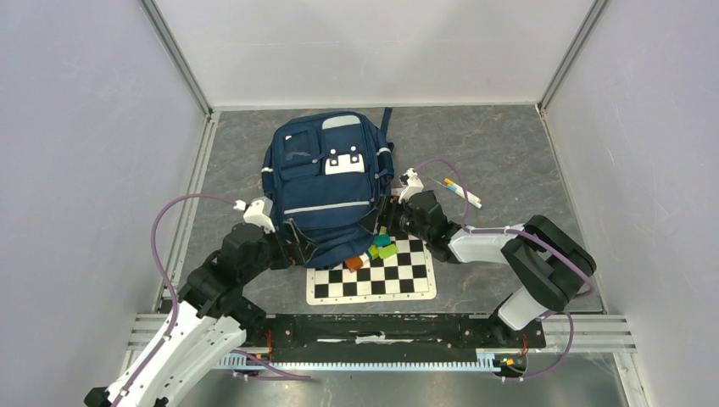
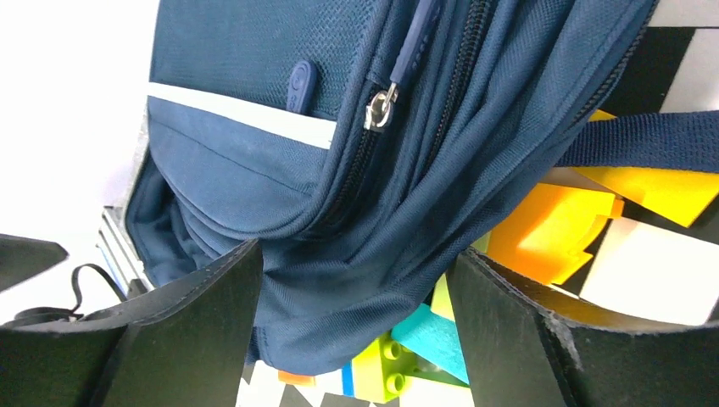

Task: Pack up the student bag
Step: Zip the student bag at the center of the board.

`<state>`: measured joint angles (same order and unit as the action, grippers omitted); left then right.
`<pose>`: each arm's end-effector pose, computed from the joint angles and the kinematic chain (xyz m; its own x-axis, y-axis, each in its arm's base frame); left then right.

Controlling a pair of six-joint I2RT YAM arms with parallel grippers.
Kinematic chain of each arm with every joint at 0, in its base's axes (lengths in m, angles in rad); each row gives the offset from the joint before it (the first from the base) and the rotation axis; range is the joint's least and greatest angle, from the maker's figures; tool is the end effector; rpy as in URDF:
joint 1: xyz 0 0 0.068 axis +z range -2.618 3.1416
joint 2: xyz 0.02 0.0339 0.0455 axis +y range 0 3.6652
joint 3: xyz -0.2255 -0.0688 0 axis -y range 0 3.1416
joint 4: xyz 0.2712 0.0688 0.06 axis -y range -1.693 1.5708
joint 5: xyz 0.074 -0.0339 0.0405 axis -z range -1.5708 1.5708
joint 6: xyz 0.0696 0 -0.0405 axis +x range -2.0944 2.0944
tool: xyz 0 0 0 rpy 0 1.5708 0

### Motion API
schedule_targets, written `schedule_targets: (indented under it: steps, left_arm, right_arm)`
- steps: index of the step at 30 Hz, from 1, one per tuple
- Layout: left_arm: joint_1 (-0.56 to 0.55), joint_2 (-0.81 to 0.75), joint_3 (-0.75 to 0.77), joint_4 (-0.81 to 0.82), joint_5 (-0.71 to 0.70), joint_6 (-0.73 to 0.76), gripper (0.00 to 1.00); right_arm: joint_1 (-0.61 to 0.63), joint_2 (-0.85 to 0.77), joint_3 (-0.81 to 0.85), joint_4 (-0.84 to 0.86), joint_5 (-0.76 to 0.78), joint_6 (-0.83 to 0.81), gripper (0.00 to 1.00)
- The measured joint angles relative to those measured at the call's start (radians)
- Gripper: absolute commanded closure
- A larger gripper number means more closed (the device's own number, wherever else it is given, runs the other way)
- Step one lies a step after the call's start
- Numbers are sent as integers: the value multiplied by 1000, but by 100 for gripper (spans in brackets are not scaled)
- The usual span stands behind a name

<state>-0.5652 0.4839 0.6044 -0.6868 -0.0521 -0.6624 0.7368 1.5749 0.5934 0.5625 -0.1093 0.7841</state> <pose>0.1738 -0.1059 0.2336 -0.6634 -0.3066 -0.6826 0.1138 0.8603 -0.4970 0.2558 0.2424 0.0886 -0.7371 0.2791 -0.6154 -0.3124 0.6669 0.6765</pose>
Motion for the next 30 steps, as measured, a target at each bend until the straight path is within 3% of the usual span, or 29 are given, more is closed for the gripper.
schedule_targets:
  steps: [3,8,12,16,24,30]
  left_arm:
    - [0,-30,-42,-4,0,-34,14]
    - [0,-23,-96,-9,2,-65,24]
    - [0,-20,-104,0,3,-71,35]
    - [0,-13,-116,40,9,-70,44]
    - [0,101,-124,68,-1,-66,51]
    - [0,103,-129,68,-39,-67,55]
  right_arm:
    - [0,16,0,41,0,32,30]
    - [-4,42,0,77,-3,49,76]
    - [-18,43,13,65,2,59,97]
    - [-30,43,64,13,1,44,100]
    - [-34,43,117,-48,2,6,100]
    - [-35,43,117,-49,2,4,100]
